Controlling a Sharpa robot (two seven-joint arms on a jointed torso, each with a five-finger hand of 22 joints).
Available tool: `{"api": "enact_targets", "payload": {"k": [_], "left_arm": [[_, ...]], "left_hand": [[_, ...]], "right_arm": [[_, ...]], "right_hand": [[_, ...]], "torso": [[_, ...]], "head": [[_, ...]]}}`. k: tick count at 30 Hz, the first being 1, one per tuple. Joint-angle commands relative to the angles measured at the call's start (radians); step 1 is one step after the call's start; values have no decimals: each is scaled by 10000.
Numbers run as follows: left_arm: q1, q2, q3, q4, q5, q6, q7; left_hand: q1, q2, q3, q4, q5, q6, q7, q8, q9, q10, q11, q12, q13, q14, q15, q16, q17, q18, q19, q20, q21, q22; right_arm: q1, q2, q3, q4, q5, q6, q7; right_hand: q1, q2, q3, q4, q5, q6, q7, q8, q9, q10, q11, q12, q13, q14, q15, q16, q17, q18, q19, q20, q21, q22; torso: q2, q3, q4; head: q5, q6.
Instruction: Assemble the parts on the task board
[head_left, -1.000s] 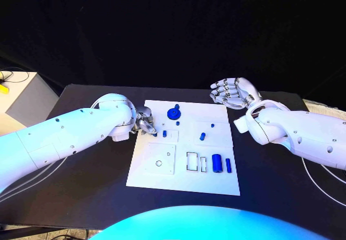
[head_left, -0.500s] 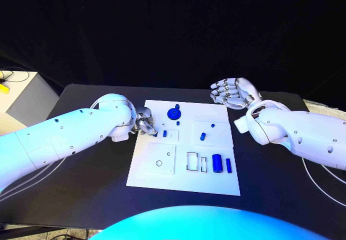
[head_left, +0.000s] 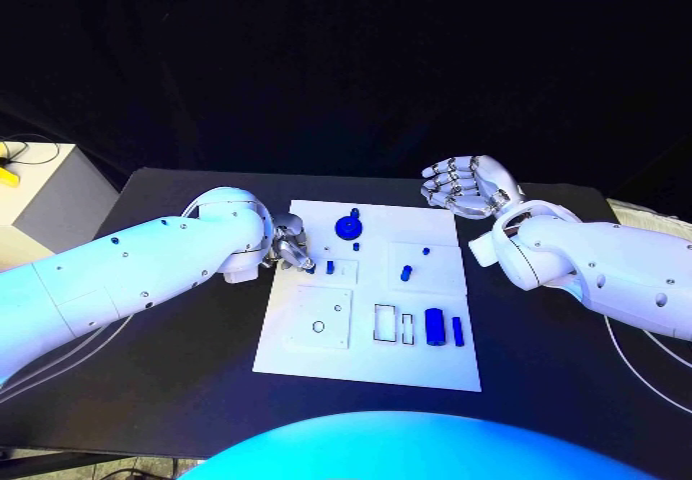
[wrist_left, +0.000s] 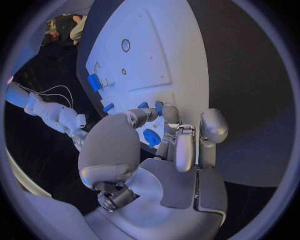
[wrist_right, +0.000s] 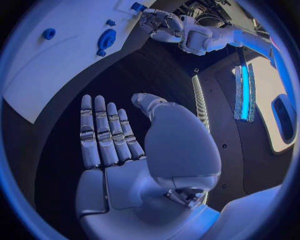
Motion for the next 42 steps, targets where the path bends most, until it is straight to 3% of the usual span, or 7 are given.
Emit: {"api": "enact_targets", "payload": {"k": [1, 17, 28, 42], "left_arm": [[-69, 27, -55, -9, -28, 242, -110], [-69, 40, -54, -15, -21, 173, -108], [-69, 13, -44, 59, 103, -285, -21], [-149, -429, -16, 605, 571, -1117, 211]], "left_hand": [[0, 73, 2136, -2179, 42, 95, -57, 71, -11, 88, 2, 48, 9, 868, -82, 46, 2070, -120, 71, -20, 35, 9], [-25, 68, 2132, -2189, 96, 117, -66, 71, -14, 146, -7, 87, 103, 879, -88, 61, 2103, -130, 99, -25, 62, 55], [-64, 52, 2127, -2214, 180, 158, -85, 73, -17, 226, -23, 132, 212, 888, -100, 72, 2129, -148, 154, -36, 115, 148], [-65, 49, 2130, -2225, 191, 171, -92, 73, -18, 230, -30, 120, 189, 882, -104, 63, 2109, -150, 163, -39, 124, 160]], "right_arm": [[-7, 3, 3, 13, -25, 134, 147], [-8, 3, 3, 13, -25, 139, 147], [-9, 4, 3, 12, -25, 140, 150], [-9, -23, 3, 29, -23, 133, 148]], "right_hand": [[-111, 43, 1, -72, 58, 91, 603, -60, -35, 90, -1, 11, -33, 82, -16, -88, -61, 131, 50, 7, 16, -103], [-111, 43, 1, -72, 58, 91, 603, -60, -35, 90, -1, 11, -33, 82, -16, -88, -61, 131, 50, 7, 16, -103], [-111, 48, 8, -80, 66, 94, 602, -60, -40, 90, -2, 12, -34, 87, -17, -93, -71, 131, 55, 6, 17, -122], [-119, 55, 12, -81, 80, 96, 603, -61, -44, 90, -2, 12, -36, 90, -16, -98, -80, 131, 58, 6, 17, -139]], "torso": [[-2, -2, 3], [2, -6, 5], [4, -1, -1], [-1, -4, 11]], "head": [[-13, 2], [-2, 2], [-13, 2], [-27, 2]]}}
